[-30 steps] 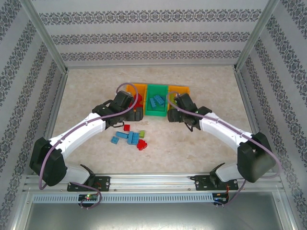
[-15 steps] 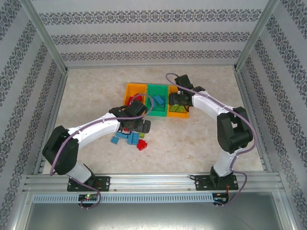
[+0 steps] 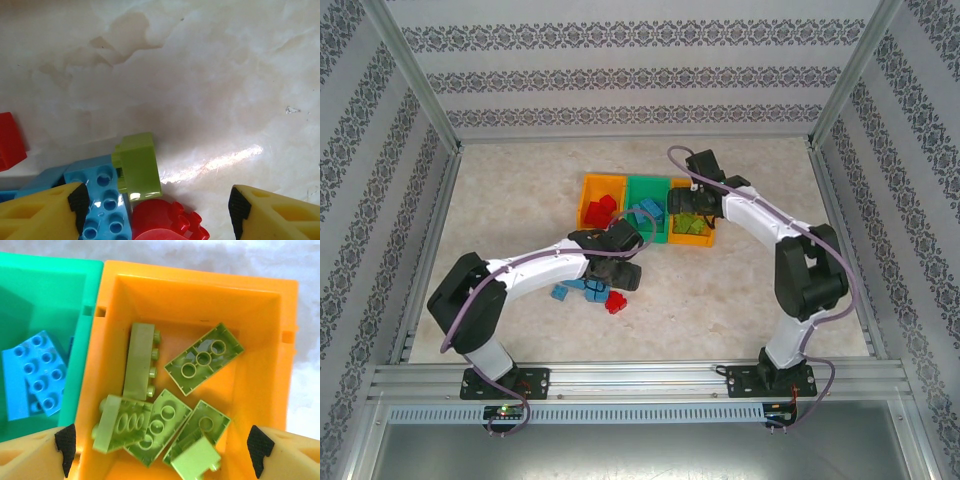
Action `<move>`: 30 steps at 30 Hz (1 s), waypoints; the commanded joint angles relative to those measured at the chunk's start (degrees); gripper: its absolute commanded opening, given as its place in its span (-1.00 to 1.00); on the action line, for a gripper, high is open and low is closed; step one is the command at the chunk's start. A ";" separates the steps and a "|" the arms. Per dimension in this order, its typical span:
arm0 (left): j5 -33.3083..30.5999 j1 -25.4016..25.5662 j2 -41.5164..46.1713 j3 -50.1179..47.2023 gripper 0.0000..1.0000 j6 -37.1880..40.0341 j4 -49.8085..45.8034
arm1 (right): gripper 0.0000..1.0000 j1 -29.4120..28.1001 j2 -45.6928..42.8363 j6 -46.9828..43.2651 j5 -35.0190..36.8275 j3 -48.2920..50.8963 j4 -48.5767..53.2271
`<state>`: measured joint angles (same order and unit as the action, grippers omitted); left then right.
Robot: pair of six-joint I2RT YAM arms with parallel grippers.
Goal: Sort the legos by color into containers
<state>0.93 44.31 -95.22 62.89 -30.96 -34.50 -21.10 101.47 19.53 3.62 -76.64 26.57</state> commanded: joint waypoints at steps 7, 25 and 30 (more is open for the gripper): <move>-0.16 0.95 -5.06 4.14 0.27 -0.51 -2.69 | 0.87 1.94 -12.46 2.04 -0.65 4.79 -0.83; 0.57 2.17 -9.99 8.19 0.07 0.94 -2.68 | 0.91 7.89 -20.65 2.27 -2.51 13.92 -0.97; 1.69 2.62 -10.83 9.05 0.17 0.41 -2.55 | 0.91 8.56 -21.57 2.27 -2.83 15.09 -1.06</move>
<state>1.61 46.09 -105.47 70.65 -30.70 -35.40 -13.06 81.45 21.06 1.83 -62.54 25.93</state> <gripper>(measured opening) 0.585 0.957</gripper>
